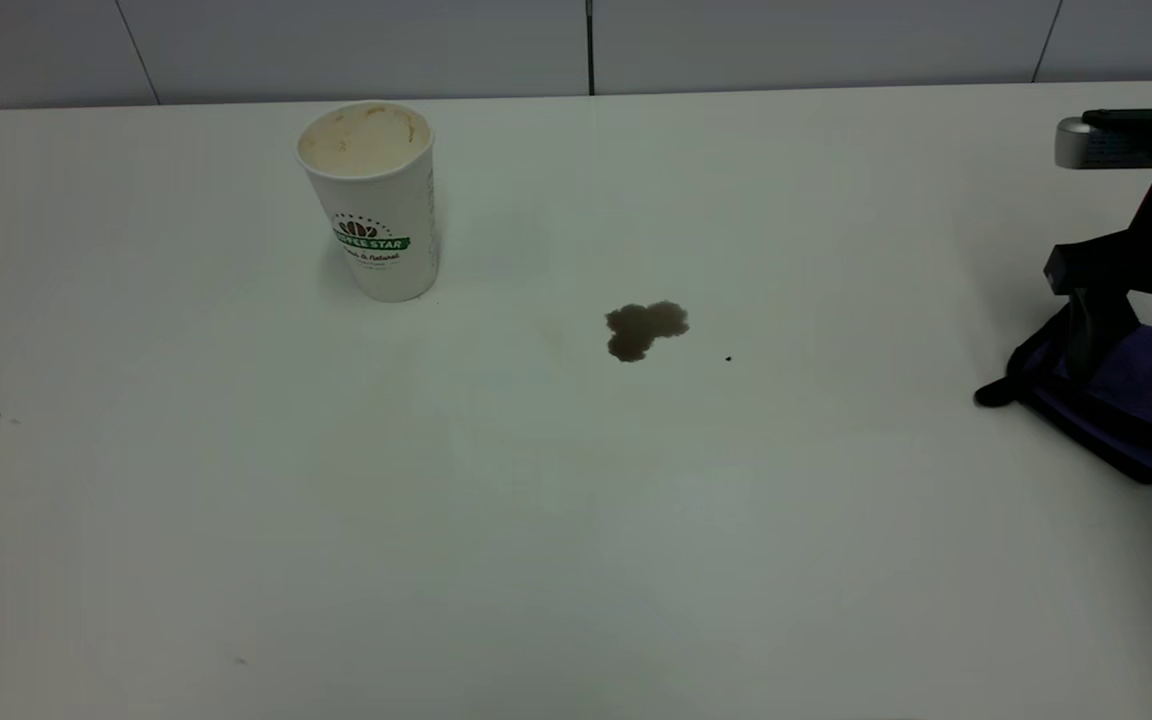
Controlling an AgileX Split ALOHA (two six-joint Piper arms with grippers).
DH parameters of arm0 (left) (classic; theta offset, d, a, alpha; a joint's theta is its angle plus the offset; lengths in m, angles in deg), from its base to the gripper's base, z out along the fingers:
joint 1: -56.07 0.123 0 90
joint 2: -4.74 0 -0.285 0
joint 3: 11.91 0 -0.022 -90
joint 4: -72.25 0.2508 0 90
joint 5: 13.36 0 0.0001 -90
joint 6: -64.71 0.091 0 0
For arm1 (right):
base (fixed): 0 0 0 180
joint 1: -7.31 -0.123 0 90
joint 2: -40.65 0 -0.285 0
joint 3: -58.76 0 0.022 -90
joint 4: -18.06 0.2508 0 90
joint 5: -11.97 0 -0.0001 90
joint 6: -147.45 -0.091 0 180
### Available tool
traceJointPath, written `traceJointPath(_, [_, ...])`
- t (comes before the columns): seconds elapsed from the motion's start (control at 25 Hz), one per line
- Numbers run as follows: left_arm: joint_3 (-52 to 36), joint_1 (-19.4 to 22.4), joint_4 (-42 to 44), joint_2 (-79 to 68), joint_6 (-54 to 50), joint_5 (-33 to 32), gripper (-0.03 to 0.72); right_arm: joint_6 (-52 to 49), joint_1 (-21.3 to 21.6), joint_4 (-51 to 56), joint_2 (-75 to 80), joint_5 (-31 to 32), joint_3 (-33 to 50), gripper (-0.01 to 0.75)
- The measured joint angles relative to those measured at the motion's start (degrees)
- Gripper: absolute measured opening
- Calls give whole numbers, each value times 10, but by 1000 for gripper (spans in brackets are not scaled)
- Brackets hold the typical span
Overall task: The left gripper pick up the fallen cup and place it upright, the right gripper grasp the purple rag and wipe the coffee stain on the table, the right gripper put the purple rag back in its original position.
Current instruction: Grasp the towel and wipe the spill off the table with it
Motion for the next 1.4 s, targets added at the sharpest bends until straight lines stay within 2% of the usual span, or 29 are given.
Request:
traceJointPath(0.32, [0,0,0,0,0,0,316,-1,8,-1,48,-17,-30,562])
traceJointPath(0.52, [0,0,0,0,0,0,315,-1,8,-1,71,14,-64,495])
traceJointPath(0.6, [0,0,0,0,0,0,315,-1,8,11,76,22,-71,422])
traceJointPath(0.76, [0,0,0,0,0,0,315,14,5,52,80,25,-77,144])
traceJointPath(0.8, [0,0,0,0,0,0,315,24,2,60,80,25,-77,88])
traceJointPath(0.84, [0,0,0,0,0,0,315,35,-1,62,80,25,-77,64])
traceJointPath(1.0, [0,0,0,0,0,0,315,57,-41,79,82,26,-95,51])
traceJointPath(1.4, [0,0,0,0,0,0,314,61,-225,103,102,73,-211,51])
